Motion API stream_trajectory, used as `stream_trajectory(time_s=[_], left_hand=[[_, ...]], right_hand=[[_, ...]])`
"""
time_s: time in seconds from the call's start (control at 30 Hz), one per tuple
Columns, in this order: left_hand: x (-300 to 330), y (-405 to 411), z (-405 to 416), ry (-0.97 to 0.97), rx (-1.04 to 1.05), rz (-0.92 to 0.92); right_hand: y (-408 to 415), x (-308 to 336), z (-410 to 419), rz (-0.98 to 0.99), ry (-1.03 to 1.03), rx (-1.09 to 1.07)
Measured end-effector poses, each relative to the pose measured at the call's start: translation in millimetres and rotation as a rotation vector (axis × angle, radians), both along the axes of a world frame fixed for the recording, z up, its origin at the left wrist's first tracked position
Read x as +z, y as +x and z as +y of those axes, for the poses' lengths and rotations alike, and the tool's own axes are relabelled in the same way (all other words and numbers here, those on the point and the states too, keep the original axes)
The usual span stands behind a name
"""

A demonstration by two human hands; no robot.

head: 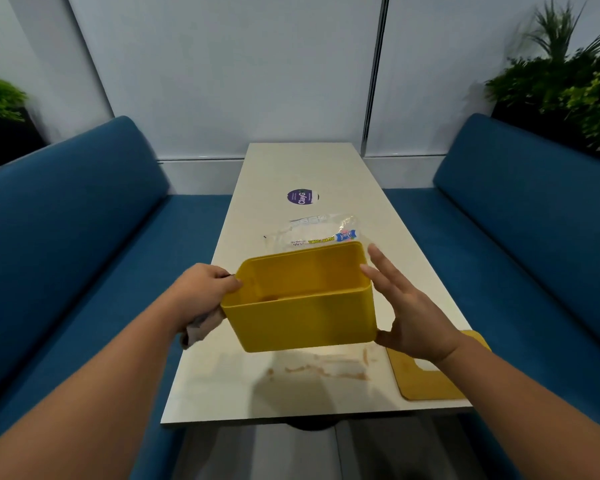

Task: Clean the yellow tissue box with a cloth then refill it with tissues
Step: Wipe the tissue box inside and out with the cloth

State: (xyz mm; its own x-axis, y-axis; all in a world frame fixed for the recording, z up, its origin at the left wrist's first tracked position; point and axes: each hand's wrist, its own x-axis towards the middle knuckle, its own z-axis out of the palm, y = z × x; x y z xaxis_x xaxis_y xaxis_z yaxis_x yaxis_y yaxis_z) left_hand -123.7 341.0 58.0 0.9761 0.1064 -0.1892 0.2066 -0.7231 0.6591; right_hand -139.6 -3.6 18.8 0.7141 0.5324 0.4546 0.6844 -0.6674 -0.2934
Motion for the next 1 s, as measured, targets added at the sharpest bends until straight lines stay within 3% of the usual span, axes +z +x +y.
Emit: stream_trajectory(time_s=[0.07, 0.17, 0.23, 0.3, 0.43, 1.0], left_hand=[[-12.9, -1.9, -10.0, 0.064, 0.018, -0.058], [-31.1, -5.5, -20.0, 0.091, 0.067, -0.137], [-39.8, -7.6, -26.6, 0.128, 0.072, -0.163], [-47.3, -9.2, -35.9, 0.154, 0.061, -0.178], [-60.6, -9.4, -47.6, 0.224, 0.057, -0.177], [-90.3, -15.0, -46.7, 0.234, 0.030, -0.137]], right_hand=[[-1.1, -9.6, -7.2, 0.162, 0.026, -0.012], [-7.1, -18.0, -13.0, 0.506, 0.366, 0.011], [-8.8, -22.5, -6.9, 0.670, 0.651, -0.106], [-5.4, -24.2, 3.1, 0.720, 0.784, -0.312], [1.1, -35.6, 13.2, 0.628, 0.612, -0.567], [-0.6, -52.8, 19.8, 0.558, 0.364, -0.666]])
